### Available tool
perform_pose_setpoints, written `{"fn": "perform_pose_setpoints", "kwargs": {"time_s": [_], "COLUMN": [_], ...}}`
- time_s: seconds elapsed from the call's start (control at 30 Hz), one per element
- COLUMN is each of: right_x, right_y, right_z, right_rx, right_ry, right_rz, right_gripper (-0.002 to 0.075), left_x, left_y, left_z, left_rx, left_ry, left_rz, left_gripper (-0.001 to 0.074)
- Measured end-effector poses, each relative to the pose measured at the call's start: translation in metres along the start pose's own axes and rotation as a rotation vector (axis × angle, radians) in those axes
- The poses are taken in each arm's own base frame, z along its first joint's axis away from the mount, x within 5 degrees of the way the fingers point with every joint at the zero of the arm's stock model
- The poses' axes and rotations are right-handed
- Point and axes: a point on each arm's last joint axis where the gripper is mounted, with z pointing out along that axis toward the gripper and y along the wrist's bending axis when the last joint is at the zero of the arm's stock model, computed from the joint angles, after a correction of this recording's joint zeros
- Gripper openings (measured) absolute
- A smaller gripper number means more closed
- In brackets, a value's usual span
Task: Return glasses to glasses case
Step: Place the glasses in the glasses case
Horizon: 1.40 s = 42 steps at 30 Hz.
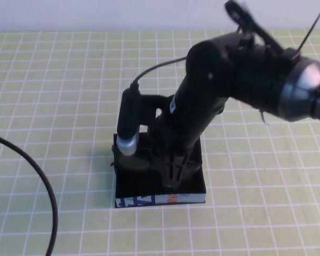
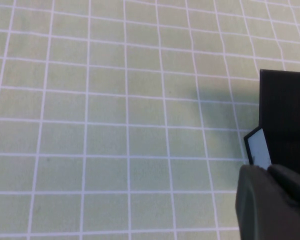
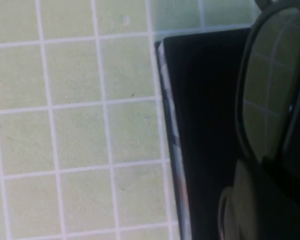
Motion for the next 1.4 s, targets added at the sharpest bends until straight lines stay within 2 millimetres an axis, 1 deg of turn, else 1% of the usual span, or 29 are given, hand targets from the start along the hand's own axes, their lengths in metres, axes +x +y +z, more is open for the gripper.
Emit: {"fn": "perform_pose_setpoints", "kwargs": {"time_s": [0.07, 0.17, 0.47, 0.6, 0.7, 0.93, 1.07, 1.2, 1.3, 1.37, 1.4], "right_x": [0.0, 0.002, 0.008, 0.011, 0.011, 0.012, 0.011, 0.002, -0.009, -0.014, -0.016], "right_y": [-0.001, -0.003, -0.006, -0.007, -0.008, -0.009, -0.012, -0.016, -0.021, -0.028, -0.031], "right_z": [0.014, 0.028, 0.055, 0.061, 0.06, 0.06, 0.056, 0.035, 0.013, 0.001, -0.004], "right_rx": [-0.017, -0.031, -0.062, -0.061, -0.052, -0.038, -0.014, 0.037, 0.094, 0.138, 0.155], "right_ry": [0.018, 0.041, 0.093, 0.116, 0.123, 0.132, 0.145, 0.106, 0.054, 0.011, -0.015], "right_rz": [-0.008, -0.009, -0.007, -0.016, -0.024, -0.035, -0.051, -0.066, -0.033, 0.032, 0.068], "right_gripper": [0.0002, 0.0002, 0.0002, 0.0008, 0.0034, 0.0142, 0.0157, 0.015, 0.0099, 0.0039, 0.0023], "left_x": [0.0, 0.0, 0.0, 0.0, 0.0, 0.0, 0.0, -0.001, 0.0, 0.001, 0.001], "left_y": [0.0, 0.0, 0.0, 0.0, 0.0, 0.0, 0.0, -0.001, -0.004, -0.01, -0.014], "left_z": [0.0, 0.0, 0.0, 0.0, 0.0, 0.0, 0.001, 0.006, 0.015, 0.024, 0.029], "left_rx": [0.0, 0.0, 0.001, 0.001, 0.001, 0.003, 0.002, 0.009, 0.062, 0.142, 0.19], "left_ry": [0.0, 0.0, 0.0, 0.0, 0.0, 0.0, 0.004, 0.027, 0.075, 0.125, 0.15], "left_rz": [0.0, 0.0, -0.001, -0.001, -0.001, 0.001, 0.05, 0.127, 0.211, 0.292, 0.31], "left_gripper": [-0.0003, -0.0003, -0.0004, -0.0003, -0.0003, -0.0003, -0.0003, -0.0003, -0.0003, -0.0003, -0.0003]}}
